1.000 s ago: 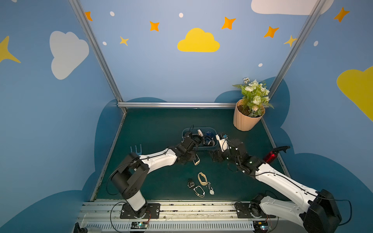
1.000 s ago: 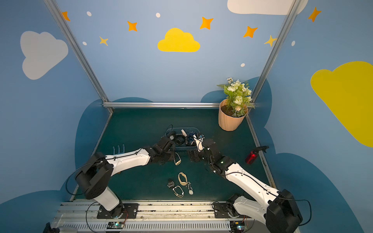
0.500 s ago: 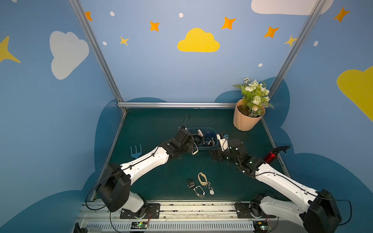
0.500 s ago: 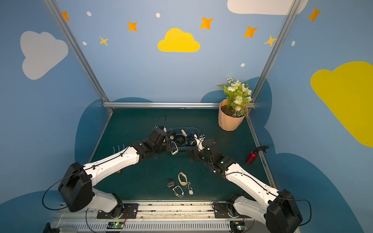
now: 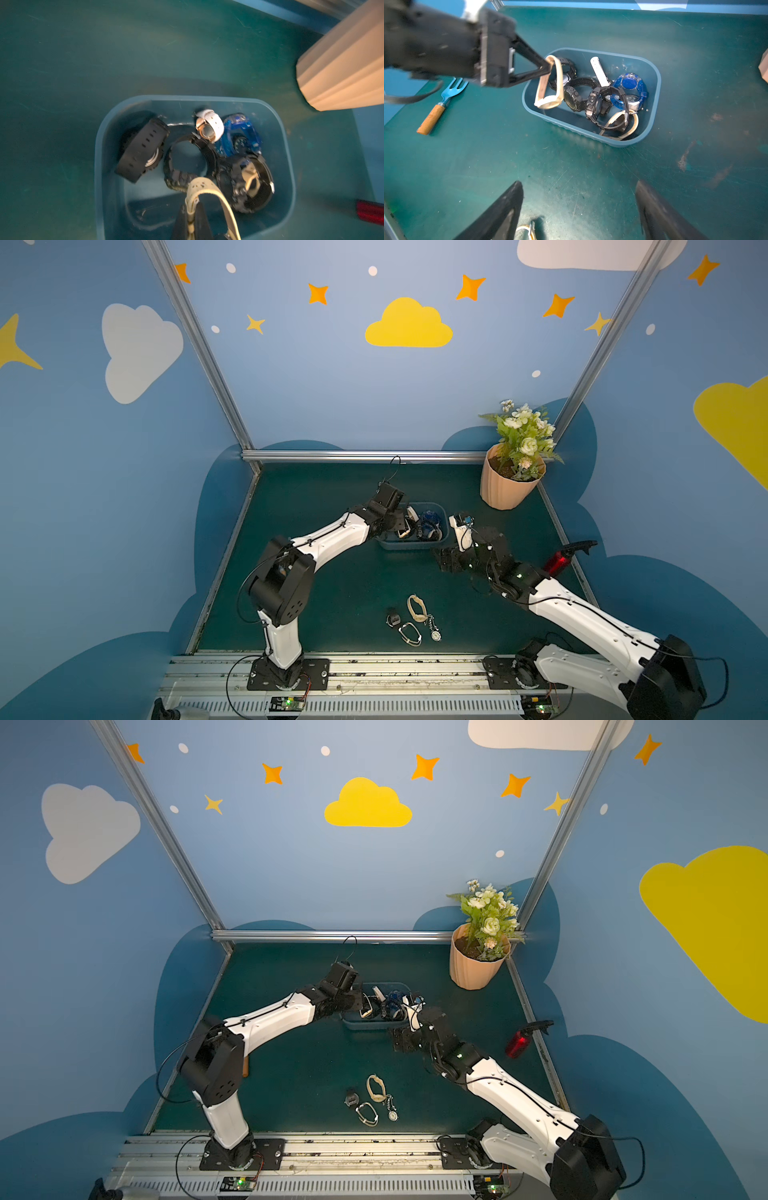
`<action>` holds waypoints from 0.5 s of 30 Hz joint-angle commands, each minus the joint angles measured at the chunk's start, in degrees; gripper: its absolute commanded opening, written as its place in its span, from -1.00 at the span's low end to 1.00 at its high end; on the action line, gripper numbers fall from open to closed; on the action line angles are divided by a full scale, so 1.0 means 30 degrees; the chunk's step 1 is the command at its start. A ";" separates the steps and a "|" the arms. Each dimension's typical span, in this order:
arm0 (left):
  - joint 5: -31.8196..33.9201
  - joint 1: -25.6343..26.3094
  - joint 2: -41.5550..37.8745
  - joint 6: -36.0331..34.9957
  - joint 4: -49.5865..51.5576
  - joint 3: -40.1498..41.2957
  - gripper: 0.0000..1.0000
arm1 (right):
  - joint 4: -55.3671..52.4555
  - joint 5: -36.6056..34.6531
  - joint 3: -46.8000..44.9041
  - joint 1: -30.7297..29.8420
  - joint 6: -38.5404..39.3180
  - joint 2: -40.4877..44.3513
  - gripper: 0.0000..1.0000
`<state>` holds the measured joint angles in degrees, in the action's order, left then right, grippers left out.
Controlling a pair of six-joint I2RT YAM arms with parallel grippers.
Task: Put the watch into the storage box
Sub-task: Place the watch in the storage box.
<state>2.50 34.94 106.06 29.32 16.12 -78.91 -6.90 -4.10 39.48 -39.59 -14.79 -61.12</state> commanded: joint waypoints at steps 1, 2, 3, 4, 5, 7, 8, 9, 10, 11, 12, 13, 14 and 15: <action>-0.0129 -0.0303 0.0909 -0.0224 0.0150 -0.1024 -0.92 | -0.0249 -0.0390 0.0288 -0.0044 -0.0130 0.0123 0.72; -0.0144 -0.0334 0.1284 -0.0161 0.0238 -0.1320 -0.92 | -0.0291 -0.0409 0.0308 -0.0043 -0.0163 0.0072 0.71; -0.0210 -0.0402 0.1740 -0.0067 0.0435 -0.1670 -0.92 | -0.0335 -0.0401 0.0315 -0.0044 -0.0221 0.0042 0.72; -0.0342 -0.0538 0.2170 0.0005 0.0684 -0.2058 -0.92 | -0.0358 -0.0378 0.0343 -0.0030 -0.0227 0.0042 0.72; -0.0466 -0.0594 0.2504 0.0051 0.0834 -0.2310 -0.92 | -0.0367 -0.0364 0.0366 -0.0015 -0.0209 0.0042 0.72; -0.0726 -0.0625 0.2944 0.0153 0.0803 -0.2520 -0.87 | -0.0366 -0.0405 0.0346 -0.0015 -0.0094 0.0013 0.72; -0.0785 -0.0630 0.3002 0.0200 0.0681 -0.2470 -0.85 | -0.0339 -0.0471 0.0366 -0.0015 -0.0096 -0.0015 0.72; -0.0847 -0.0632 0.3033 0.0289 0.0556 -0.2435 -0.81 | -0.0355 -0.0523 0.0388 0.0003 -0.0052 -0.0025 0.72; -0.0956 -0.0670 0.3026 0.0391 0.0544 -0.2422 -0.73 | -0.0410 -0.0534 0.0430 0.0007 -0.0080 -0.0045 0.72; -0.1044 -0.0681 0.3000 0.0450 0.0576 -0.2433 -0.61 | -0.0455 -0.0513 0.0454 0.0014 -0.0094 -0.0018 0.72; -0.1137 -0.0699 0.2890 0.0561 0.0655 -0.2421 -0.38 | -0.0482 -0.0485 0.0461 0.0014 -0.0118 0.0011 0.72; -0.1182 -0.0703 0.2620 0.0613 0.0497 -0.2255 -0.21 | -0.0450 -0.0450 0.0462 0.0014 -0.0138 0.0041 0.72; -0.1215 -0.0697 0.2321 0.0681 0.0313 -0.2011 -0.06 | -0.0426 -0.0436 0.0447 0.0016 -0.0149 0.0049 0.72; -0.1284 -0.0713 0.1868 0.0818 0.0060 -0.1700 0.12 | -0.0357 -0.0449 0.0432 0.0015 -0.0183 0.0046 0.72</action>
<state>-0.58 33.01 115.00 30.89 17.06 -85.01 -7.57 -4.97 39.48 -39.57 -14.79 -61.14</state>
